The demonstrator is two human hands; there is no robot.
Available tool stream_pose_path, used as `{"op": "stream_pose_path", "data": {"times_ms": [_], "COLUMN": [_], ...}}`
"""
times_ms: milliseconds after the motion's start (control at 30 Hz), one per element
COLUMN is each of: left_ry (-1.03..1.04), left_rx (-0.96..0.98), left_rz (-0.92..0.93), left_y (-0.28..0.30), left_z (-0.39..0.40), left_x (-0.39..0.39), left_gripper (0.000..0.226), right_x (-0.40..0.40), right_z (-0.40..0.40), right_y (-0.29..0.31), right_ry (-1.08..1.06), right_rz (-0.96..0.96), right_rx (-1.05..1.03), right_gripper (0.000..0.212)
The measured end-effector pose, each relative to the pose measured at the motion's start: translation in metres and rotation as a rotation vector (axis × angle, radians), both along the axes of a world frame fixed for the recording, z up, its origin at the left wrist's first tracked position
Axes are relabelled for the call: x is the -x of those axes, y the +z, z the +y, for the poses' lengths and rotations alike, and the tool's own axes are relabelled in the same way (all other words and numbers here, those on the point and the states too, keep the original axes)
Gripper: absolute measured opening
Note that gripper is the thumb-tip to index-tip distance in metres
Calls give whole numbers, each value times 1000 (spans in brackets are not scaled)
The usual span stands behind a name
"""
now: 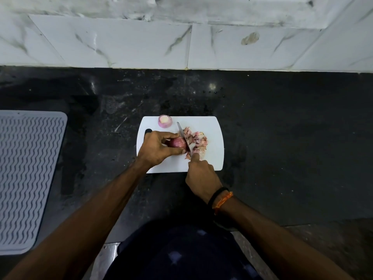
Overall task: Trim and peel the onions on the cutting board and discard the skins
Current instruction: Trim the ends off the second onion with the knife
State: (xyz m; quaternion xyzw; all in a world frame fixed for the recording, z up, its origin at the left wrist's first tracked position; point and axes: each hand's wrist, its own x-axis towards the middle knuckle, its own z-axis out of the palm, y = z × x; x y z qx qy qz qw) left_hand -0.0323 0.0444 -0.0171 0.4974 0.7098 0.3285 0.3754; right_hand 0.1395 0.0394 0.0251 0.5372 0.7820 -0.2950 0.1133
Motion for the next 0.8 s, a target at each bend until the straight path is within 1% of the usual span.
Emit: {"op": "stream_pose_path", "data": {"times_ms": [133, 233, 400, 567, 667, 800], "left_ry": [0, 7, 31, 39, 29, 42], "left_rx": [-14, -23, -53, -87, -94, -106], "left_rz": [8, 4, 8, 34, 49, 45], "left_y": [1, -2, -8, -10, -11, -12], "left_z": [-3, -5, -8, -10, -11, -13], "left_x": [-3, -4, -5, -8, -8, -10], "left_gripper": [55, 58, 59, 60, 60, 60], "right_x": [-8, -12, -12, -14, -16, -25], "right_z": [-5, -11, -15, -16, -19, -21], "right_y": [5, 3, -6, -19, -24, -27], "right_ry": [27, 30, -3, -66, -74, -10], "right_rz": [-35, -30, -16, 41, 35, -19], "right_rx": [29, 13, 15, 11, 6, 6], "right_gripper": [44, 41, 40, 34, 39, 49]}}
